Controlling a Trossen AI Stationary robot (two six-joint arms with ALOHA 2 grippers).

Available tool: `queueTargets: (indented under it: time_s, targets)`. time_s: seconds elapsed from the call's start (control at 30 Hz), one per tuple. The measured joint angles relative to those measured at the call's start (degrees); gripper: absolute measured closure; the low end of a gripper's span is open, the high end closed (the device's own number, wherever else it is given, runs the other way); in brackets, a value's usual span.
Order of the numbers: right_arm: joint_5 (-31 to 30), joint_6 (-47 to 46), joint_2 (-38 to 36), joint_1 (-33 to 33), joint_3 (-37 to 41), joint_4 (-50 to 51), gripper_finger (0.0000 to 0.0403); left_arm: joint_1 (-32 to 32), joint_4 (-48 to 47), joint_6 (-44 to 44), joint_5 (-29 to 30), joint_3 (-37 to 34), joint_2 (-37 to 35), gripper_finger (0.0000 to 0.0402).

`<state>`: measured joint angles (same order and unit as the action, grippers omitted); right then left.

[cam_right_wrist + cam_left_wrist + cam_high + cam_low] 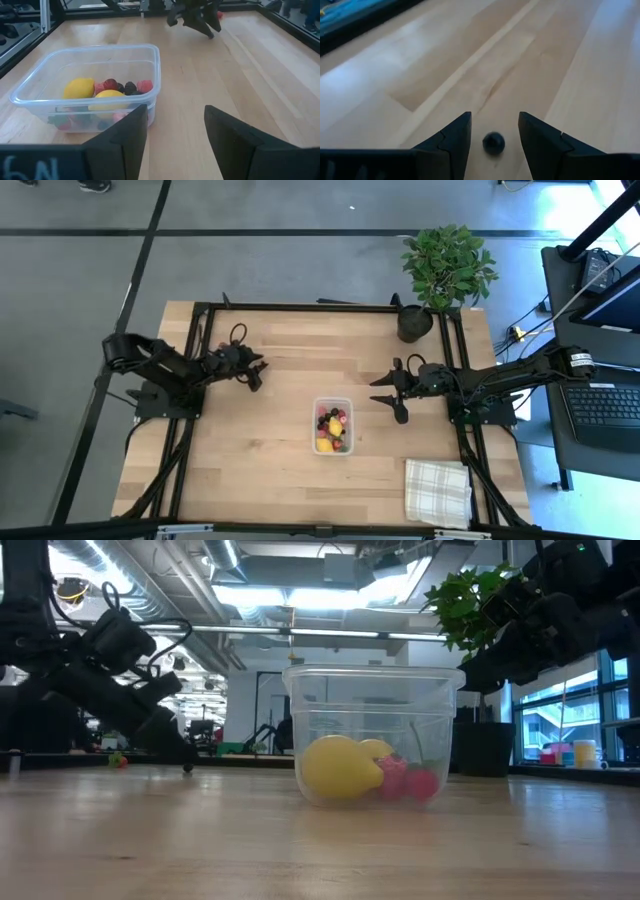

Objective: Pick and placing Produce into tupperware
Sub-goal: Put the blueberry into the transparent bin

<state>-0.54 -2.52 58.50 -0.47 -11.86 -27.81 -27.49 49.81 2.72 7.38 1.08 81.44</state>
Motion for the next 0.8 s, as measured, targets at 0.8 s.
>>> queueTargets:
  time_s: [0.8]
  targets:
    - [0.13,-0.17,0.0,0.0,0.0,-0.04,0.0205,0.07,3.33,1.46,0.74,0.22,9.06,0.0261]
